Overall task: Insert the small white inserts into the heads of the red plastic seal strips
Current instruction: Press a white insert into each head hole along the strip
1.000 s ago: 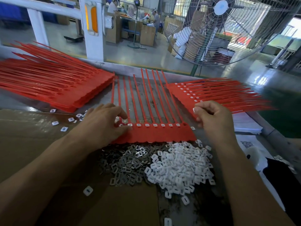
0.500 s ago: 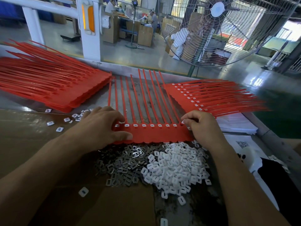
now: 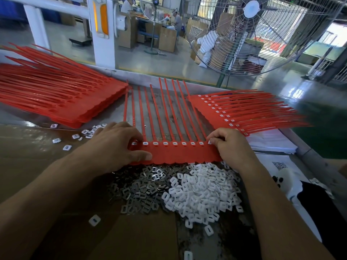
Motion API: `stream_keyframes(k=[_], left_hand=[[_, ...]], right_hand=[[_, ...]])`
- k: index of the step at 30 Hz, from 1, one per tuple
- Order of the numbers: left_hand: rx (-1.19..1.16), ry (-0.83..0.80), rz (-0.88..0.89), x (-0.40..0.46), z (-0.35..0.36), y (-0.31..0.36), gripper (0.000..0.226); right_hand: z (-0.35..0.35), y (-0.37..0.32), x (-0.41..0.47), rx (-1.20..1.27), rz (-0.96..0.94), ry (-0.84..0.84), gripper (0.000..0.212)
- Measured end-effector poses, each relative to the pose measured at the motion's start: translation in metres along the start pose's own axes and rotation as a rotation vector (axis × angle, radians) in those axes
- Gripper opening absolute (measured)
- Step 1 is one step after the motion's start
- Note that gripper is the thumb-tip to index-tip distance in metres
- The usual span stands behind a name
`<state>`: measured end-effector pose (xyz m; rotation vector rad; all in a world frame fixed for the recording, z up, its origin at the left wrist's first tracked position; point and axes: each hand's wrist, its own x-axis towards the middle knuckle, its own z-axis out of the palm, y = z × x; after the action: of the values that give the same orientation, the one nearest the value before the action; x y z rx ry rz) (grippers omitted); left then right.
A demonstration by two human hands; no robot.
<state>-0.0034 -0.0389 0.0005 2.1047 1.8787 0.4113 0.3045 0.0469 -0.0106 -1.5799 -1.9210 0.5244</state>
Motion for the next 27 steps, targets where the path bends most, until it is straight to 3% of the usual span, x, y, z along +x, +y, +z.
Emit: stream_keyframes(k=[13, 27], left_hand=[[0.006, 0.006, 0.004, -0.0008, 0.0004, -0.0019, 0.078], [0.027, 0.010, 0.014, -0.0004, 0.0008, -0.0019, 0.072]], right_hand=[[-0.0029, 0.0002, -0.0045, 0.074, 0.053, 0.078, 0.011], [0.0039, -0.0086, -0.0031, 0.074, 0.216, 0.096, 0.017]])
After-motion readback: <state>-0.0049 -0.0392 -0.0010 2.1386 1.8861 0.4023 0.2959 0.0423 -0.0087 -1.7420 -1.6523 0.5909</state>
